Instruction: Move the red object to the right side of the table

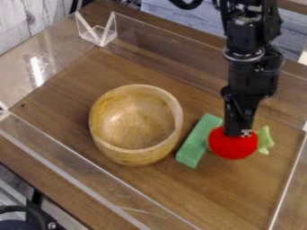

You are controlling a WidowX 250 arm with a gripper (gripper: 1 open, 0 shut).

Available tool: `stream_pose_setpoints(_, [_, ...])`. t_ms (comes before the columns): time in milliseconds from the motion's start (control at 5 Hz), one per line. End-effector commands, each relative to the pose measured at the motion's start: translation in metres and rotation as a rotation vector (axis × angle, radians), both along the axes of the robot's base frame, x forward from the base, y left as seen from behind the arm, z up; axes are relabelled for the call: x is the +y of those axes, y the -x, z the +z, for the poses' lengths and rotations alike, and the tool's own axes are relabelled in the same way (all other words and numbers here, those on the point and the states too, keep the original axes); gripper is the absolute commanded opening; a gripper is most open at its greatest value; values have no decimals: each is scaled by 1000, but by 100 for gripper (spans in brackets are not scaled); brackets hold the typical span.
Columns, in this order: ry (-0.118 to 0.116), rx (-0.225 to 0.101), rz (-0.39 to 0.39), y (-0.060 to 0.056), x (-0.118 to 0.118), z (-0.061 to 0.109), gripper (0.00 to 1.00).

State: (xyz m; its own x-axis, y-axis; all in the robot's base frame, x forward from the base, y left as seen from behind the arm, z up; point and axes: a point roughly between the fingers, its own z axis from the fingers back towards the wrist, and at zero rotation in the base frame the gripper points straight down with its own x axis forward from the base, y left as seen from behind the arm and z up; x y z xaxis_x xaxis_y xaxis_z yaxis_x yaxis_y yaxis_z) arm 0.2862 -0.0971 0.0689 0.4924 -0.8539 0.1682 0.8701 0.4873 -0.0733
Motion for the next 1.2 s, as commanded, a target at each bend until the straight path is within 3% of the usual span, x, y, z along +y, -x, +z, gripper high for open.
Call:
stream_pose_setpoints(0, [17,-29,10,-3,-11,22,100])
stream_pose_setpoints(400, [24,-23,-7,4,-18,25,100])
stream_pose_setpoints(1000, [31,-17,33,22,3,12,100])
